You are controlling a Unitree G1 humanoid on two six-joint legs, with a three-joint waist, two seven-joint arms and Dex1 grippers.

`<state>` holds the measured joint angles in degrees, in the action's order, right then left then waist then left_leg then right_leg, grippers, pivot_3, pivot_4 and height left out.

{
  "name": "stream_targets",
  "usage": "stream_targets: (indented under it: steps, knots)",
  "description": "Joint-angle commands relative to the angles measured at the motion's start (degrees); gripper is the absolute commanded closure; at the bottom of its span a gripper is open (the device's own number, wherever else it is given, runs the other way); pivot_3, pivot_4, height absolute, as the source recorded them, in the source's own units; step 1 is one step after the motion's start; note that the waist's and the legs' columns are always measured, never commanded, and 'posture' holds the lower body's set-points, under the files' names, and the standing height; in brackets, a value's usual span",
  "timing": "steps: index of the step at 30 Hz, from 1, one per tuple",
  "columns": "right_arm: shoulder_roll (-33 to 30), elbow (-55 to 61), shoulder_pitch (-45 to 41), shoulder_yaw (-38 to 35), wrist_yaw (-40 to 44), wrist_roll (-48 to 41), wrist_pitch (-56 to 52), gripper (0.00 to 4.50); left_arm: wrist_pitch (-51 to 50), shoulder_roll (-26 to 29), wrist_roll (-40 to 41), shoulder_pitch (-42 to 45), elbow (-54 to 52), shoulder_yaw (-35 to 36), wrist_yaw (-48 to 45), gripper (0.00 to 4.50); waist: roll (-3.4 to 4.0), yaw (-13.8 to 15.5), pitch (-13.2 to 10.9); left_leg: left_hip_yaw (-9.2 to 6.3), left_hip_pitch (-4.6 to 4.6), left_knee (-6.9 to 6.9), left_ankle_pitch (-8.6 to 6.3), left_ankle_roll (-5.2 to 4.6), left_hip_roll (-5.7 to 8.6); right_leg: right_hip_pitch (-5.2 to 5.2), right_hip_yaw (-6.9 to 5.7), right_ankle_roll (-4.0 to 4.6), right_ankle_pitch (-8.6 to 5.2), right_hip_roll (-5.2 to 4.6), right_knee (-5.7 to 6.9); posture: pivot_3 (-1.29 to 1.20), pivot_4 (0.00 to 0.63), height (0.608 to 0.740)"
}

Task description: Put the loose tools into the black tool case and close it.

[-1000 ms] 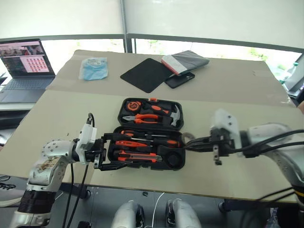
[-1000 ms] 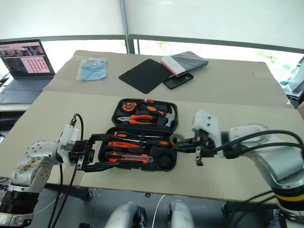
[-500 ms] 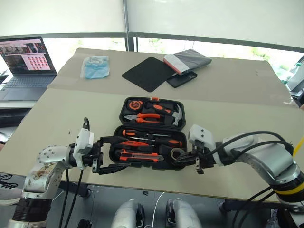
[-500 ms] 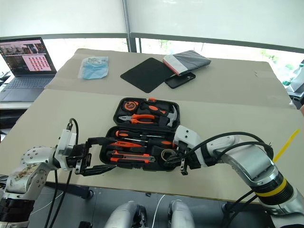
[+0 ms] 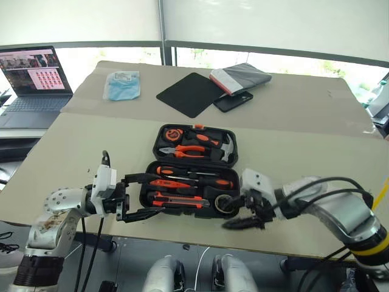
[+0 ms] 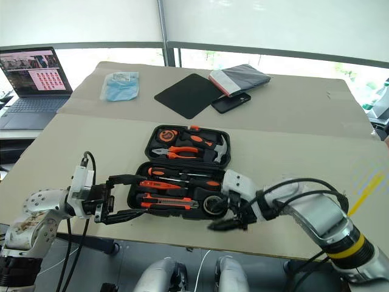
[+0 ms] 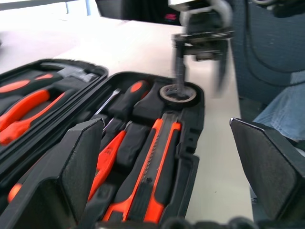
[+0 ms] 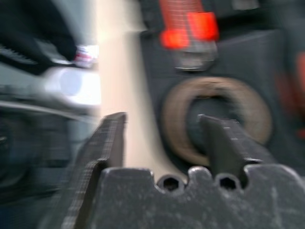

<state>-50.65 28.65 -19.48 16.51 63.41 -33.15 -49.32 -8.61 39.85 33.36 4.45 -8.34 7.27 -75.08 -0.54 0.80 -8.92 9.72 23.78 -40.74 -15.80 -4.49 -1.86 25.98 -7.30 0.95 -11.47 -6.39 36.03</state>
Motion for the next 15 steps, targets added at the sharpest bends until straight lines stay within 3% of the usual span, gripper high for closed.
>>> stream_targets:
  steps: [1,3,6,11,15]
  knots:
    - [-0.86,0.28,2.11,-9.05,3.86,-4.34,5.66,0.86,0.73,0.59,-0.89,0.04,2.20,3.03,2.61,0.00,-0.02,-0.08,-0.01,0.01,0.00,-0.01,0.00,0.00,0.00,-0.01,0.01,-0.01,0.00,0.00,0.00,0.00,0.150,0.740]
    - [0.39,-3.96,3.14,-15.88,2.57,-5.61,8.06,0.86,1.22,1.00,-4.88,2.18,7.86,4.68,8.48,0.00,-0.02,-0.13,-0.01,0.01,-0.02,-0.05,-0.02,0.02,0.00,-0.05,0.02,-0.07,0.04,-0.02,0.00,0.00,0.150,0.740]
    - [4.58,-10.93,3.95,-23.07,-1.16,-4.49,14.41,0.79,1.87,-0.21,-8.79,6.13,15.25,7.80,18.80,0.64,-0.15,-0.07,-0.04,0.00,-0.04,-0.06,-0.17,0.27,0.00,-0.05,0.01,-0.09,0.16,-0.02,0.00,0.00,0.150,0.740]
    - [7.99,-19.71,6.16,-22.00,-3.75,6.67,29.01,0.79,1.35,-2.62,-12.31,10.53,19.14,8.13,27.92,2.51,-0.19,0.03,-0.03,0.03,-0.04,0.00,0.07,0.13,0.04,-0.08,0.04,-0.10,0.23,-0.02,0.02,0.00,0.150,0.740]
    - [11.54,-26.32,4.48,-17.83,-8.12,15.18,36.99,1.89,-0.48,-3.73,-15.39,13.97,21.46,4.38,29.71,4.07,-0.19,-0.24,-0.03,0.22,-0.01,0.00,0.23,-0.14,0.06,-0.03,0.05,-0.09,0.23,0.16,0.05,0.00,0.150,0.740]
